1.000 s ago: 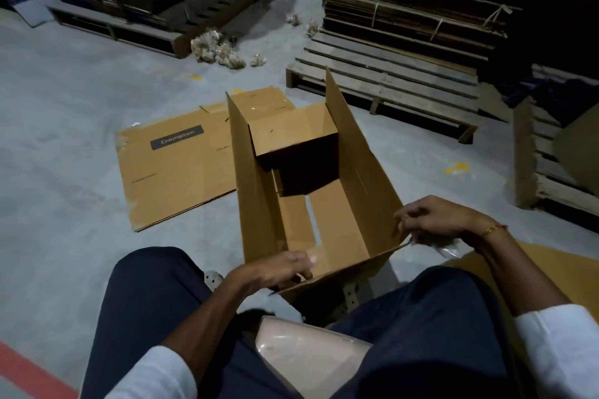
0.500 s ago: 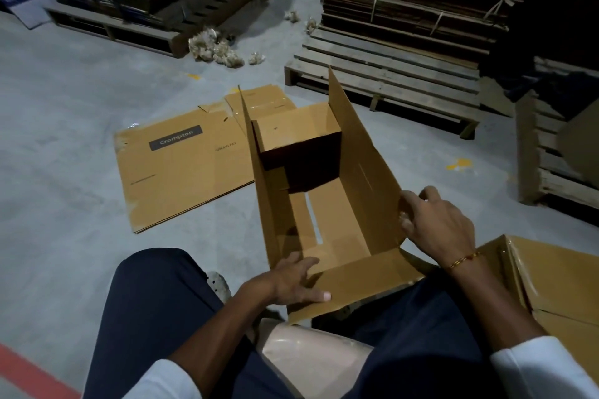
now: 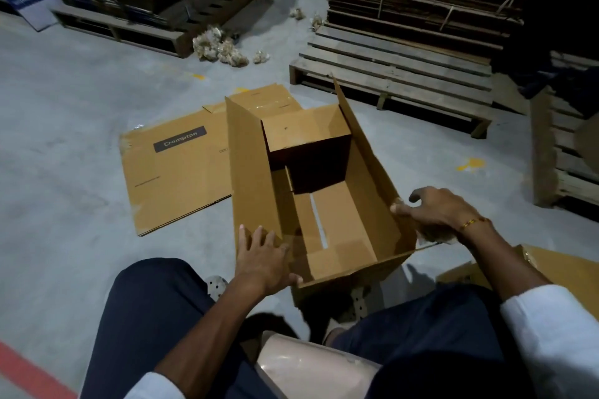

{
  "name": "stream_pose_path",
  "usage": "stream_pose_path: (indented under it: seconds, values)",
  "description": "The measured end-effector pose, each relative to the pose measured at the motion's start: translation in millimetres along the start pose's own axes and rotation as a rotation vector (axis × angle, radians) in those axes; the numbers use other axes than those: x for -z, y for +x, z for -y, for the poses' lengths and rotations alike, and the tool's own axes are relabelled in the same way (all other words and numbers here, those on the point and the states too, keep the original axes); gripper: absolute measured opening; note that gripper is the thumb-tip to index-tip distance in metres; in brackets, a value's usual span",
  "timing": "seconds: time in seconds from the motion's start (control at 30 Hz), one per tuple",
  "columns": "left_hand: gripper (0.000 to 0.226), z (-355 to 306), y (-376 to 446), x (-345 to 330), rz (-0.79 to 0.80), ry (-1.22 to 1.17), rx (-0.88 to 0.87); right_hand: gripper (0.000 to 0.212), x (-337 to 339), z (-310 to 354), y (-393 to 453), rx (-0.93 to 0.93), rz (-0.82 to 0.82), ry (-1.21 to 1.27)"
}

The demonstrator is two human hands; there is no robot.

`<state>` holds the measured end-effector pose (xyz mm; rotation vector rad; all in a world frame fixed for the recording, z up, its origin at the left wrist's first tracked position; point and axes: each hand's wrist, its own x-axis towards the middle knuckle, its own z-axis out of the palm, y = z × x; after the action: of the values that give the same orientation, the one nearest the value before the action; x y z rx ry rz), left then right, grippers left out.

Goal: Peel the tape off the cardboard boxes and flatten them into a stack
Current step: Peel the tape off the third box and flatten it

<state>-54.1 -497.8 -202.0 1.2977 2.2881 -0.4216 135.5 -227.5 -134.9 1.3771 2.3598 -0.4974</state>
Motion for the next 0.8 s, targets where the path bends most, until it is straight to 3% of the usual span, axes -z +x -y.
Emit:
stream_pose_path:
  seconds: [0.1,0.2,0.27,0.33,0.4,0.43,0.5,0.67,0.8]
  values:
    - [0.078,-3.3,1.2,7.1,-0.096,0.013,-0.035,0.057,-11.2,5.7,12.2,-0.006,0.116,-0.064]
    - [0.071,-3.7,-0.4,10.7,-0.228,-0.013,0.047,0.034,-20.9,11.9,16.5,-0.042,0.137,-0.110]
    - [0.084,6.4,3.7,9.9,-0.375,-0.274,0.180,0.024,-20.2,13.2,17.2,-0.045,0.085,-0.081]
    - [0.094,26.1,6.6,15.4,-0.414,-0.737,0.338,0.021,-12.3,8.5,15.0,-0.043,0.036,0.014]
    - [0.076,41.1,10.6,19.7,-0.367,-1.169,0.331,0.022,-1.0,2.6,9.2,-0.031,0.004,0.184]
    - [0.063,43.7,10.5,22.4,-0.320,-1.240,0.268,0.024,3.2,-0.1,4.7,-0.028,-0.003,0.283]
    - [0.055,44.8,11.1,27.6,-0.289,-1.172,0.151,0.029,9.4,-0.1,-9.0,-0.008,0.001,0.419]
    - [0.055,81.8,16.7,60.4,-0.345,-1.098,0.104,0.029,9.4,19.1,-47.5,0.039,0.040,0.693]
    - [0.052,121.6,28.4,113.3,-0.390,-0.884,0.026,0.022,-9.7,49.7,-77.3,0.094,0.056,0.690]
